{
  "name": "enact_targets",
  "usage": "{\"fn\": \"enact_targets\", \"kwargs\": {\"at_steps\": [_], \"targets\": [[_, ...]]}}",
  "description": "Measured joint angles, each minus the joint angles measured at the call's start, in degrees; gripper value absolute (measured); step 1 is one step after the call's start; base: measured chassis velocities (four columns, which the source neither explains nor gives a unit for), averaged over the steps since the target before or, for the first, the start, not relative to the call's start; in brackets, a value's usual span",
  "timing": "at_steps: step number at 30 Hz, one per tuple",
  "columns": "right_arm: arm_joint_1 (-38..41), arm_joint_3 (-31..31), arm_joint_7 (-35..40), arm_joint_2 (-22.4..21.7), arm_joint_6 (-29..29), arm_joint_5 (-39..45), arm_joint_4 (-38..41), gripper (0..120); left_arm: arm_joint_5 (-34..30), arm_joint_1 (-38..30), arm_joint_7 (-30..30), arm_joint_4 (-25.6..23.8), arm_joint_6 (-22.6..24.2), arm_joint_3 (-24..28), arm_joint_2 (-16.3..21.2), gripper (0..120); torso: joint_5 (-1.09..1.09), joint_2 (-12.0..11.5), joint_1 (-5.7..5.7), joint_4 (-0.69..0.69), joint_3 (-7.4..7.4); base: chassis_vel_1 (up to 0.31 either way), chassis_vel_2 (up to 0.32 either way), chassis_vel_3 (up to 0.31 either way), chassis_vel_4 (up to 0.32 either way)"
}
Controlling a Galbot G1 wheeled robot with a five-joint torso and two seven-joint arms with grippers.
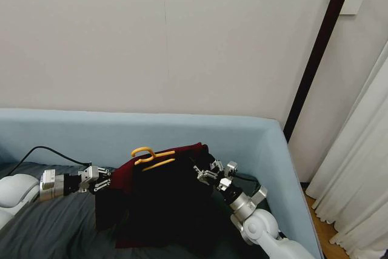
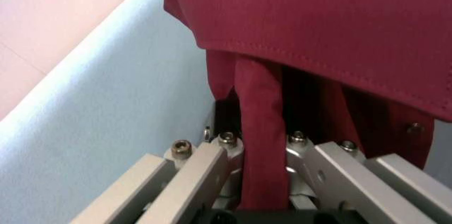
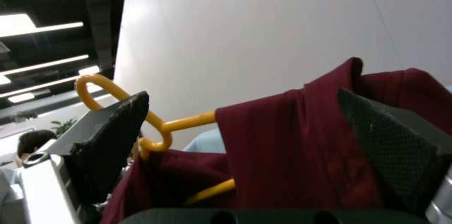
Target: Pick up the clothes from the sofa and hang them on the clothes hanger.
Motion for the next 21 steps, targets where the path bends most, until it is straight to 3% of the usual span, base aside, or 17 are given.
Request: {"fn": "enact_targets", "kwargs": {"at_steps": [13, 21], "targets": [[0.39, -0.02, 0.58, 0.50, 0.10, -1.13, -0.94, 96, 0.08, -0.85, 0.04, 0.75, -0.39, 0.76, -0.57, 1, 0.00, 0.00, 0.00, 0.01, 0.00, 0.000, 0.000, 0.000, 0.000], [-0.02, -0.75, 1.36, 0.48, 0.09, -2.16, -1.45, 100, -0.01, -1.84, 0.21, 1.16, -0.54, 1.42, -0.98, 1, 0.00, 0.00, 0.00, 0.00, 0.00, 0.000, 0.000, 0.000, 0.000]]}}
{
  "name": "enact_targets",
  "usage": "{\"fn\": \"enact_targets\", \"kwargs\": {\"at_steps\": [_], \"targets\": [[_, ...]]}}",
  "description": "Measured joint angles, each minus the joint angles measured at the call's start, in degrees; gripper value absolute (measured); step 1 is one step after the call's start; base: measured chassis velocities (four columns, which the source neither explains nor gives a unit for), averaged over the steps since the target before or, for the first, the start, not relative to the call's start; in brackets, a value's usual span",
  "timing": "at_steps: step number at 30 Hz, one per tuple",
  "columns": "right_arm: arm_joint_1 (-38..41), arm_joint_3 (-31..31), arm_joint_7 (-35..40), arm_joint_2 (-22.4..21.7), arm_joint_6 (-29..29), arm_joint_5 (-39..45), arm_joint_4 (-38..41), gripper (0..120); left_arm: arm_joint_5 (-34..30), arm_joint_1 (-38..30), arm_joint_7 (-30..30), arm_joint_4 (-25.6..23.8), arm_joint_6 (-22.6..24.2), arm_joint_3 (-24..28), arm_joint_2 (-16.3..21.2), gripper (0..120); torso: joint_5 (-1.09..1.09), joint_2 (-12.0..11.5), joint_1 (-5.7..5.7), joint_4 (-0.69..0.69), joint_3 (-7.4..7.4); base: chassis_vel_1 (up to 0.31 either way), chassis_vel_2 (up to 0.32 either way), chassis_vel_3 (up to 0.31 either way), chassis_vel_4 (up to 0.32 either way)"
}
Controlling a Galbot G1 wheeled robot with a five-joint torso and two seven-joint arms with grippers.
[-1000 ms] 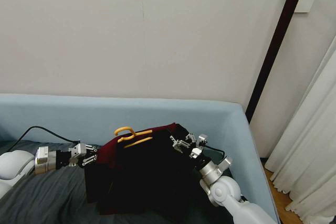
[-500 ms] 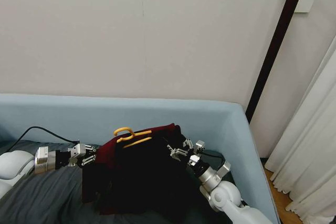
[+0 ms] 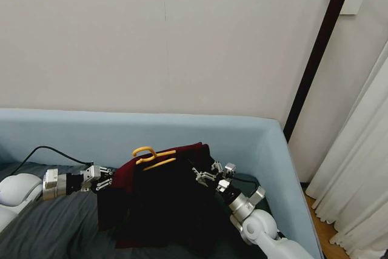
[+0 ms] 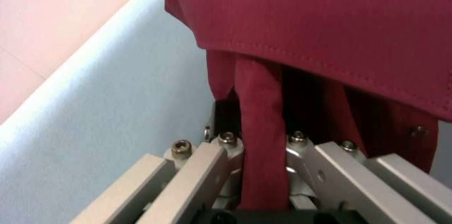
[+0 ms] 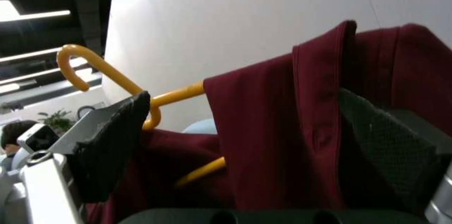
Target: Pick up the clothes from the sofa and hang them on the clothes hanger.
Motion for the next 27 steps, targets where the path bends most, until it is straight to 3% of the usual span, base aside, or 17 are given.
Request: {"fn": "enact_targets", "kwargs": {"at_steps": [23, 27], "targets": [[0.73, 1.09, 4.35, 0.42, 0.22, 0.37, -1.33, 100, -0.14, -1.12, 0.20, 0.64, -0.35, 1.29, -0.49, 1, 0.00, 0.00, 0.00, 0.00, 0.00, 0.000, 0.000, 0.000, 0.000], [0.80, 0.92, 3.50, 0.52, 0.22, 0.37, -1.12, 88, -0.09, -1.45, 0.13, 0.73, -0.36, 1.85, -0.77, 1, 0.00, 0.00, 0.00, 0.00, 0.00, 0.000, 0.000, 0.000, 0.000]]}}
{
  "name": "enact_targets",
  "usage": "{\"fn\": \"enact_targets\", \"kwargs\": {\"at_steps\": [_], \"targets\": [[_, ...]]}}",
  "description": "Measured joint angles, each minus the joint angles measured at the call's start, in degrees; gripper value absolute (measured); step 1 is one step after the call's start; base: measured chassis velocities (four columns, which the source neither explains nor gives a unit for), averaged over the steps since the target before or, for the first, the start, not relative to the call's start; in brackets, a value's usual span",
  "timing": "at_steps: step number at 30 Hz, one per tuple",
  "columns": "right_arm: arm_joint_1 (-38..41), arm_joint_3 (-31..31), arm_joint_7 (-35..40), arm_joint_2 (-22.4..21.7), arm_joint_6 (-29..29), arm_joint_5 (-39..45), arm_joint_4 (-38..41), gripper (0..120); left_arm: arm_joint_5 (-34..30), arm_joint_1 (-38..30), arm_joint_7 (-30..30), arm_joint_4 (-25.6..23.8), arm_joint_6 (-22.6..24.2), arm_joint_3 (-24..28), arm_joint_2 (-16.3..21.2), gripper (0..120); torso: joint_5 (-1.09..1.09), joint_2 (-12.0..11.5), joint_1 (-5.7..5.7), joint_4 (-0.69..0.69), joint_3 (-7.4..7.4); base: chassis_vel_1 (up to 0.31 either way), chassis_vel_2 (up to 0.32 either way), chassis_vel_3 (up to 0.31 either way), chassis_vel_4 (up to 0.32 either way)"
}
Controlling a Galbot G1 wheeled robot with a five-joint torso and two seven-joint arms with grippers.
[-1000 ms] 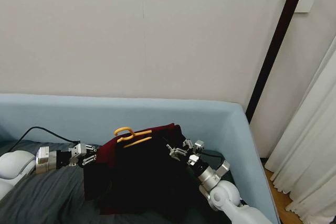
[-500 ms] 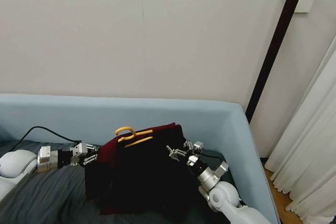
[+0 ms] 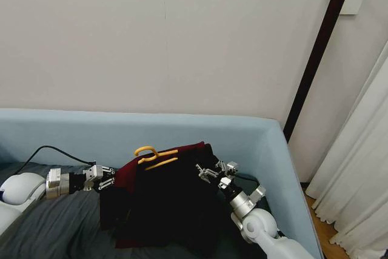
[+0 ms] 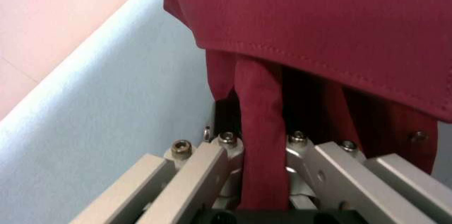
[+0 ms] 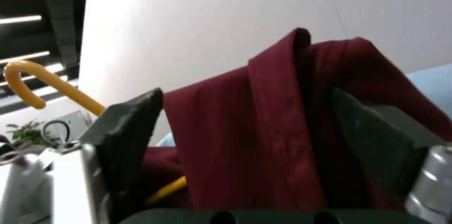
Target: Pick up the clothes from the sofa and hang them on the clothes hanger.
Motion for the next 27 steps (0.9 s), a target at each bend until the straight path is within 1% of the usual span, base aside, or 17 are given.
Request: {"fn": "enact_targets", "kwargs": {"at_steps": [1, 2, 3, 4, 5, 6, 10, 11, 12, 15, 17, 18, 19, 20, 22, 24, 27], "targets": [[0.07, -0.01, -0.15, 0.00, -0.01, 0.02, 0.05, 82, 0.04, -0.05, -0.03, 0.03, 0.00, 0.14, -0.03, 1, 0.00, 0.00, 0.00, 0.00, 0.00, 0.000, 0.000, 0.000, 0.000], [0.07, -0.01, -0.15, 0.00, -0.01, 0.02, 0.05, 82, 0.04, -0.05, -0.03, 0.03, 0.00, 0.14, -0.03, 1, 0.00, 0.00, 0.00, 0.00, 0.00, 0.000, 0.000, 0.000, 0.000], [0.19, -0.01, -0.31, 0.00, -0.04, 0.01, 0.05, 78, 0.08, -0.14, -0.04, 0.08, 0.00, 0.26, -0.06, 1, 0.00, 0.00, 0.00, 0.00, 0.00, 0.000, 0.000, 0.000, 0.000], [0.40, -0.01, -0.36, 0.00, -0.20, -0.47, 0.06, 71, 0.12, -0.33, -0.06, 0.22, -0.04, 0.47, -0.08, 1, 0.00, 0.00, 0.00, 0.00, 0.00, 0.000, 0.000, 0.000, 0.000], [0.54, 0.01, -0.21, 0.00, -0.35, -1.05, 0.05, 68, 0.13, -0.44, -0.07, 0.33, -0.05, 0.58, -0.10, 1, 0.00, 0.00, 0.00, 0.00, 0.00, 0.000, 0.000, 0.000, 0.000], [0.54, 0.01, -0.21, 0.00, -0.35, -1.05, 0.05, 68, 0.13, -0.44, -0.07, 0.33, -0.05, 0.58, -0.10, 1, 0.00, 0.00, 0.00, 0.00, 0.00, 0.000, 0.000, 0.000, 0.000], [0.81, 0.24, 0.72, -0.16, -0.78, -2.88, 0.38, 49, 0.29, -0.74, -0.07, 0.80, -0.26, 0.81, -0.27, 1, 0.00, 0.00, 0.00, 0.00, 0.00, 0.000, 0.000, 0.000, 0.000], [0.81, 0.33, 0.78, -0.24, -0.84, -2.99, 0.61, 46, 0.33, -0.75, -0.06, 0.90, -0.30, 0.82, -0.31, 1, 0.00, 0.00, 0.00, 0.00, 0.00, 0.000, 0.000, 0.000, 0.000], [0.81, 0.33, 0.78, -0.24, -0.84, -2.99, 0.61, 46, 0.33, -0.75, -0.06, 0.90, -0.30, 0.82, -0.31, 1, 0.00, 0.00, 0.00, 0.00, 0.00, 0.000, 0.000, 0.000, 0.000], [0.83, 0.63, 0.66, -0.70, -1.15, -3.13, 1.32, 34, 0.50, -0.75, 0.00, 1.32, -0.60, 0.83, -0.38, 1, 0.00, 0.00, 0.00, 0.00, 0.00, 0.000, 0.000, 0.000, 0.000], [0.84, 0.66, 0.54, -0.80, -1.21, -3.12, 1.42, 32, 0.57, -0.75, 0.02, 1.43, -0.68, 0.83, -0.40, 1, 0.00, 0.00, 0.00, 0.00, 0.00, 0.000, 0.000, 0.000, 0.000], [0.89, 0.75, 0.02, -1.07, -1.35, -3.13, 1.67, 23, 0.78, -0.76, 0.04, 1.70, -0.85, 0.83, -0.46, 1, 0.00, 0.00, 0.00, 0.00, 0.00, 0.000, 0.000, 0.000, 0.000], [0.97, 0.84, -0.71, -1.36, -1.51, -3.12, 1.91, 16, 0.95, -0.81, 0.04, 1.98, -0.97, 0.83, -0.55, 1, 0.00, 0.00, 0.00, 0.00, 0.00, 0.000, 0.000, 0.000, 0.000], [1.07, 0.92, -1.35, -1.60, -1.62, -3.15, 2.03, 13, 1.04, -0.87, 0.05, 2.15, -1.06, 0.83, -0.62, 1, 0.00, 0.00, 0.00, 0.00, 0.00, 0.000, 0.000, 0.000, 0.000], [1.11, 0.98, -1.60, -1.72, -1.73, -3.32, 2.07, 11, 1.07, -0.89, 0.05, 2.20, -1.09, 0.84, -0.66, 1, 0.00, 0.00, 0.00, 0.00, 0.00, 0.000, 0.000, 0.000, 0.000], [1.18, 1.16, -1.82, -1.89, -2.05, -4.21, 2.08, 0, 1.09, -0.94, 0.05, 2.19, -1.12, 0.97, -0.73, 1, 0.00, 0.00, 0.00, 0.00, 0.00, 0.000, 0.000, 0.000, 0.000], [1.17, 1.17, -1.89, -2.09, -2.14, -4.86, 2.08, 0, 1.11, -1.04, 0.05, 2.15, -1.12, 1.07, -0.71, 1, 0.00, 0.00, 0.00, 0.00, 0.00, 0.000, 0.000, 0.000, 0.000]]}}
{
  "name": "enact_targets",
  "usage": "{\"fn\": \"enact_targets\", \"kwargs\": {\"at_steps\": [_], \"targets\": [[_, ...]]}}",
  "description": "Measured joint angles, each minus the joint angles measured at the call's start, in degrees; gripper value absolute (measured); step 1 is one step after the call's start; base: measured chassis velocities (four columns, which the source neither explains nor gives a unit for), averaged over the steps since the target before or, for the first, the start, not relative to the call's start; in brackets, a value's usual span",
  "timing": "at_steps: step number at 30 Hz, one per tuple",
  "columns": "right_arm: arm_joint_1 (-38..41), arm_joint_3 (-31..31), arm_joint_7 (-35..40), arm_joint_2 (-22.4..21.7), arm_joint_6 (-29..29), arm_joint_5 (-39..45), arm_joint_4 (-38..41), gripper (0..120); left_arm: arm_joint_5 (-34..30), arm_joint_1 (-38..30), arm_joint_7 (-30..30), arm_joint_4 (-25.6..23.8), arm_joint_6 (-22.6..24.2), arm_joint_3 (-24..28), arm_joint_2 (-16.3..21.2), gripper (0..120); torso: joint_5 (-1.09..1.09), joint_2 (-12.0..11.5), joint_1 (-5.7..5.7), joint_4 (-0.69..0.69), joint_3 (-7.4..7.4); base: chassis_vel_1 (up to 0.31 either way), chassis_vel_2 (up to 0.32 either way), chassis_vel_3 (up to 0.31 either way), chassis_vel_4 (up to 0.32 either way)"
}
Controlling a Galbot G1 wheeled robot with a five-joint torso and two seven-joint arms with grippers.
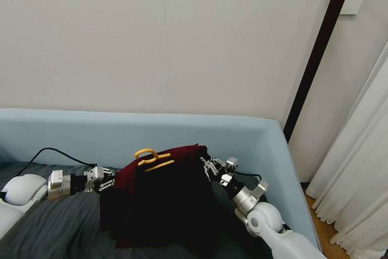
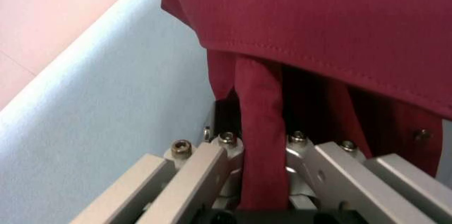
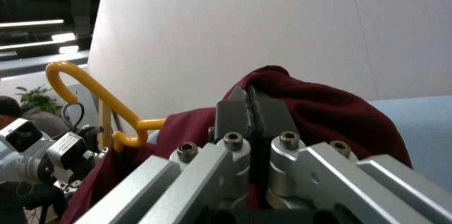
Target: Pick up the clothes from the sofa and hang them on the clothes hanger.
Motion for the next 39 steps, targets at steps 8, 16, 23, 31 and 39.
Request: {"fn": "enact_targets", "kwargs": {"at_steps": [8, 16, 23, 31, 39], "targets": [[-0.34, -0.39, 2.27, 0.18, 0.55, -1.23, -0.13, 0, 0.00, 0.00, 0.04, 0.16, -0.09, 0.08, 0.12, 1, 0.00, 0.00, 0.00, 0.00, 0.00, 0.000, 0.000, 0.000, 0.000], [-2.15, -0.37, 4.81, 0.14, 1.83, 1.56, 0.54, 23, -0.03, -0.57, 0.04, 0.78, -0.28, 0.34, -0.09, 1, 0.00, 0.00, 0.00, 0.00, 0.00, 0.000, 0.000, 0.000, 0.000], [-4.52, -0.32, 2.82, 0.43, 2.77, 5.57, 1.55, 49, -0.27, -1.52, 0.03, 0.90, -0.35, 0.97, -0.10, 1, 0.00, 0.00, 0.00, 0.00, 0.00, 0.000, 0.000, 0.000, 0.000], [-6.23, 0.69, 1.94, 1.07, 4.50, 1.59, 0.07, 78, -0.38, -2.26, 0.02, 1.22, -0.35, 1.58, -0.27, 1, 0.00, 0.00, 0.00, 0.00, 0.00, 0.000, 0.000, 0.000, 0.000], [-7.30, 0.84, 2.85, 0.90, 4.97, 0.24, -0.12, 100, -0.43, -3.56, 0.10, 1.87, -0.48, 3.01, -0.64, 1, 0.00, 0.00, 0.00, 0.00, 0.00, 0.000, 0.000, 0.000, 0.000]]}}
